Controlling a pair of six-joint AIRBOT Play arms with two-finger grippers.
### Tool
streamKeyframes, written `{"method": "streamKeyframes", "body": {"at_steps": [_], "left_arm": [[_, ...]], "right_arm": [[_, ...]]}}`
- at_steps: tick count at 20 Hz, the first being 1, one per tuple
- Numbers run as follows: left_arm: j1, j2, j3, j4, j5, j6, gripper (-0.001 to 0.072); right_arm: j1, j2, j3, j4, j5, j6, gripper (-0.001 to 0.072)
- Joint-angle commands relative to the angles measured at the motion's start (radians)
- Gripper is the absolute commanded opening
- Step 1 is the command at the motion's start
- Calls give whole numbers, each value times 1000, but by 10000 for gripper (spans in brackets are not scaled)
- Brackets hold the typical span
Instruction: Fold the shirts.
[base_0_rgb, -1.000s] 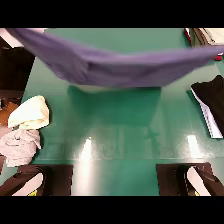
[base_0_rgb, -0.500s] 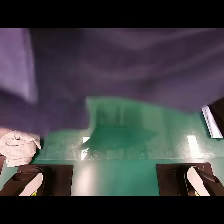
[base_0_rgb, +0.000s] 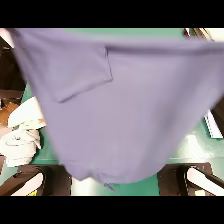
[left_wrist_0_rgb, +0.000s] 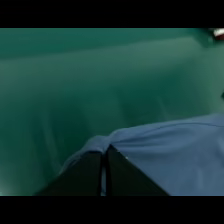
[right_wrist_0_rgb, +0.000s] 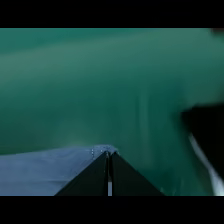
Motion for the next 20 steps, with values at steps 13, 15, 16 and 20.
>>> {"method": "streamKeyframes", "body": {"at_steps": [13, 15, 16, 20], "left_arm": [[-1, -565, -117, -28, 531, 200, 23], [-1, -565, -117, -26, 546, 232, 24], [0, -565, -117, -7, 518, 251, 24], [-1, -565, -117, 126, 260, 277, 24]], "right_arm": [[271, -489, -211, -89, -567, 12, 10], [287, -486, -200, -126, -598, 12, 10], [293, -486, -185, -149, -576, 12, 10], [298, -484, -145, -174, -375, 0, 10]]}}
